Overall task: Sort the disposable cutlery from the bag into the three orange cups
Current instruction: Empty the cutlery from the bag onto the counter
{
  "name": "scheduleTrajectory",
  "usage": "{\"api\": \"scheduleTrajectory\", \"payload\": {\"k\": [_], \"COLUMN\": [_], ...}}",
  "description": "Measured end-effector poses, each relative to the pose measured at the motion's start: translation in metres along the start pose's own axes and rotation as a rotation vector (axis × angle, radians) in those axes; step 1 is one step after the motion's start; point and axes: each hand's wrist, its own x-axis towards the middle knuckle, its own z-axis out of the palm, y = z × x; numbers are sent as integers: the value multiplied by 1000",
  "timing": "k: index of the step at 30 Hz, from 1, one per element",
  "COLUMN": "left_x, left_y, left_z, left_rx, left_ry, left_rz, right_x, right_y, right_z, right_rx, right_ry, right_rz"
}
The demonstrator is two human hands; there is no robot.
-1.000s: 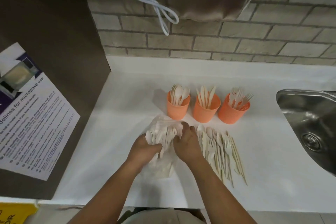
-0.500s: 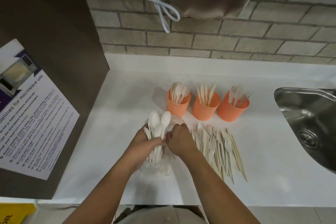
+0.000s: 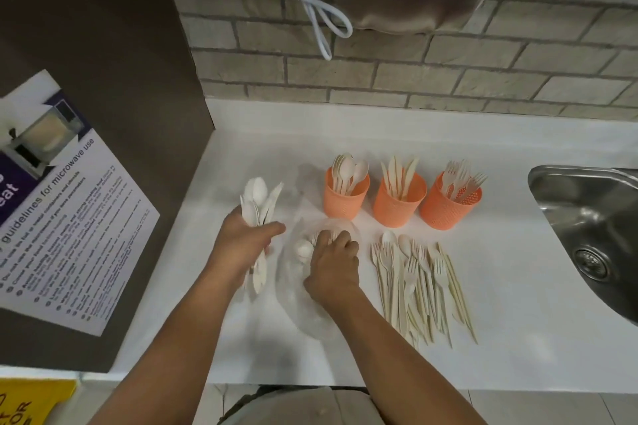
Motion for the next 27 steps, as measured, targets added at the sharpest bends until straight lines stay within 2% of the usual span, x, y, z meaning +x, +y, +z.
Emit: {"api": "scheduleTrajectory", "payload": {"k": [4,8,12,16,19,27], "left_x": [-12,-16,-12,-12,-7,-3], "left_y": [-21,-31,-38,-35,-31,-32], "left_z": [5,11,16,15,15,19], "left_rx": [92,191,353,63,-69,-152], "left_ry": [-64,-139,-105,-44,23,95], "left_rz": [-35,-67,-83,-118,-127,-89], "right_x": [-3,-5,-1,-3,-6,-6], "right_y": [1,6,6,4,8,17], "right_z": [1,4,1,2,5,5], "right_rx": [58,32,-54,-97,-85,-72], "right_ry": [61,34,17,42,84,9], "right_rz": [-76,-35,-53,-76,-81,-76]}}
